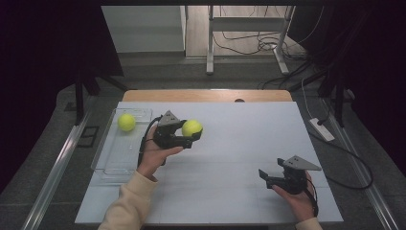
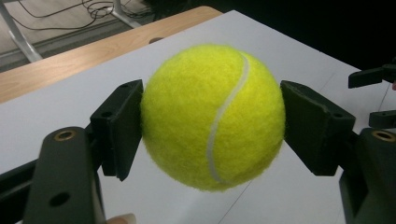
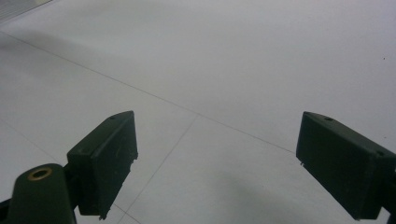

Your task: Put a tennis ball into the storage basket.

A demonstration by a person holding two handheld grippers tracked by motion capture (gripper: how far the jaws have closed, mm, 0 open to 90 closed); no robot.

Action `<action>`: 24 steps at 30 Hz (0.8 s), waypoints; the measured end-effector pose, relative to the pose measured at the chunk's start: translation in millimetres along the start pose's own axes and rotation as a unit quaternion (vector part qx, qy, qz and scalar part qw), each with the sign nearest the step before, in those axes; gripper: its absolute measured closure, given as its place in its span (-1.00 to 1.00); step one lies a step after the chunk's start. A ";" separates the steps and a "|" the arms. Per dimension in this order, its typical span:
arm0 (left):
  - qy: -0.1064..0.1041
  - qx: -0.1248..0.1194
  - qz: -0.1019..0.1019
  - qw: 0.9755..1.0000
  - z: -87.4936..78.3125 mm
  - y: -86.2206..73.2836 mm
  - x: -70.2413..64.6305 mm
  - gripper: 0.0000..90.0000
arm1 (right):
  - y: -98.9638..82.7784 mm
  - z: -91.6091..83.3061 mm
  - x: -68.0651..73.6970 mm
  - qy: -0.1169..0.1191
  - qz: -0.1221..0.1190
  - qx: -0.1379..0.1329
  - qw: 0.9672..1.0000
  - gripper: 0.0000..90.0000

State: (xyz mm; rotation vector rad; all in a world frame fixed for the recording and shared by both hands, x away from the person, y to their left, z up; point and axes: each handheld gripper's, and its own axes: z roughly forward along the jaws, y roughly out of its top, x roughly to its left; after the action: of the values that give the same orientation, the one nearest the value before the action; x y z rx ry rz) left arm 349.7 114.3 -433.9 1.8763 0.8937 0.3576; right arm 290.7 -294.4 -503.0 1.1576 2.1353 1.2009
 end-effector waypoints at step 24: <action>0.010 -0.031 -0.001 0.999 -25.4 4.1 -0.4 -0.40 | -0.6 -2.2 -0.4 -0.002 0.001 -0.002 1.000 -0.72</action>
State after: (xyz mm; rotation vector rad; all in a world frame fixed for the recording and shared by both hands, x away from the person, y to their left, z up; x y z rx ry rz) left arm 336.2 129.7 -418.4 1.8168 0.8887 0.3987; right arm 289.1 -296.1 -502.3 1.1586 2.1289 1.2019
